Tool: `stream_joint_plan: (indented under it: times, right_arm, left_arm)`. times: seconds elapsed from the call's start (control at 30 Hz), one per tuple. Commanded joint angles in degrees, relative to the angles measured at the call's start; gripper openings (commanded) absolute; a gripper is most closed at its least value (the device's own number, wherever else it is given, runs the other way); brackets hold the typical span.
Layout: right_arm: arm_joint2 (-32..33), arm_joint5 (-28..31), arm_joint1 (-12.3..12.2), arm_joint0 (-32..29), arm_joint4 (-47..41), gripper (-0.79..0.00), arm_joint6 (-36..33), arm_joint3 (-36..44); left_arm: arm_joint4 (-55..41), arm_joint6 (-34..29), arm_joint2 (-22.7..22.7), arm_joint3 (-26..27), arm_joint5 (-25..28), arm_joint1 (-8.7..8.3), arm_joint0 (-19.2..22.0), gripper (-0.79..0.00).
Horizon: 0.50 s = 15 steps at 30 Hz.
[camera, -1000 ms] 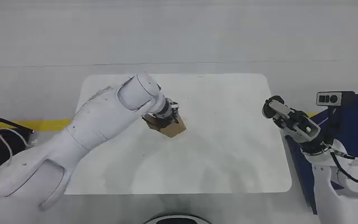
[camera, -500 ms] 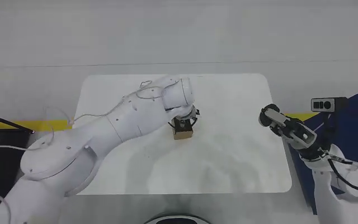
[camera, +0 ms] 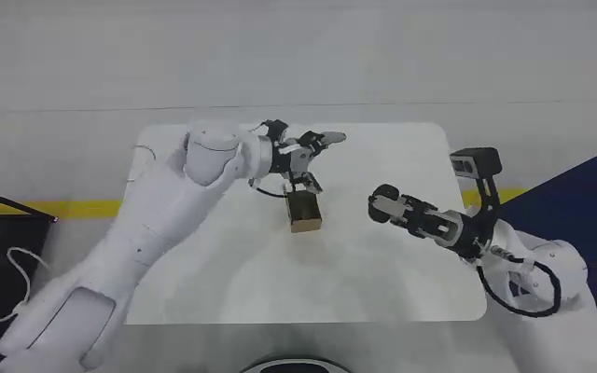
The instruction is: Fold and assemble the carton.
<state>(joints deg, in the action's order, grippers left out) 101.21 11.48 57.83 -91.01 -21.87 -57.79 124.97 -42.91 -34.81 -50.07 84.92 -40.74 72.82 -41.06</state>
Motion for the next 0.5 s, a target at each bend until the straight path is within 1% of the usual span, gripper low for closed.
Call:
stream_joint_plan:
  times: [0.0,0.03,0.07,0.13,0.2,0.27,0.33,0.37,0.43,0.47]
  right_arm:
    - [-2.02,0.98,-0.13,2.12,3.01,-0.785,-1.17,-0.51]
    - [-3.12,1.55,-0.2,3.13,3.85,-0.785,-2.02,-0.83]
    - [-3.99,2.06,-0.22,4.15,4.07,-0.785,-2.25,-1.42]
    - [-5.43,2.66,-0.26,6.08,4.61,-0.785,-2.5,-2.7]
    - [-6.65,2.76,-0.29,7.82,4.89,-0.785,-2.42,-3.93]
    - [-7.74,2.37,-0.32,9.6,5.45,-0.785,-2.28,-5.11]
    - [-8.71,1.88,-0.35,11.29,6.03,-0.785,-1.96,-6.18]
    - [-9.07,1.64,-0.36,12.06,6.08,-0.785,-1.82,-6.73]
    - [-9.44,1.36,-0.39,13.31,5.98,-0.776,-1.55,-7.72]
    - [-9.45,1.31,-0.43,13.81,6.17,-0.767,-1.42,-8.12]
  left_arm:
    - [-0.71,3.69,-6.86,10.55,0.61,-1.94,-13.84,0.0]
    - [-1.16,4.85,-8.13,13.35,1.24,-2.4,-17.94,0.0]
    - [-1.25,6.09,-8.69,15.33,1.5,-2.69,-21.09,0.0]
    - [-0.95,9.1,-8.94,17.89,1.61,-2.96,-25.17,0.0]
    - [-1.99,12.97,-9.0,19.57,1.76,-2.89,-28.03,0.0]
    - [-3.45,17.81,-8.53,20.94,1.16,-2.62,-30.11,0.0]
    - [-5.79,22.27,-7.93,21.55,1.1,-2.13,-31.02,0.0]
    - [-8.1,23.3,-7.91,21.07,3.07,-1.77,-31.24,0.0]
    - [-12.13,24.67,-7.78,18.14,6.89,-1.08,-31.01,0.0]
    - [-14.32,24.38,-7.71,16.83,9.28,-0.72,-30.71,0.0]
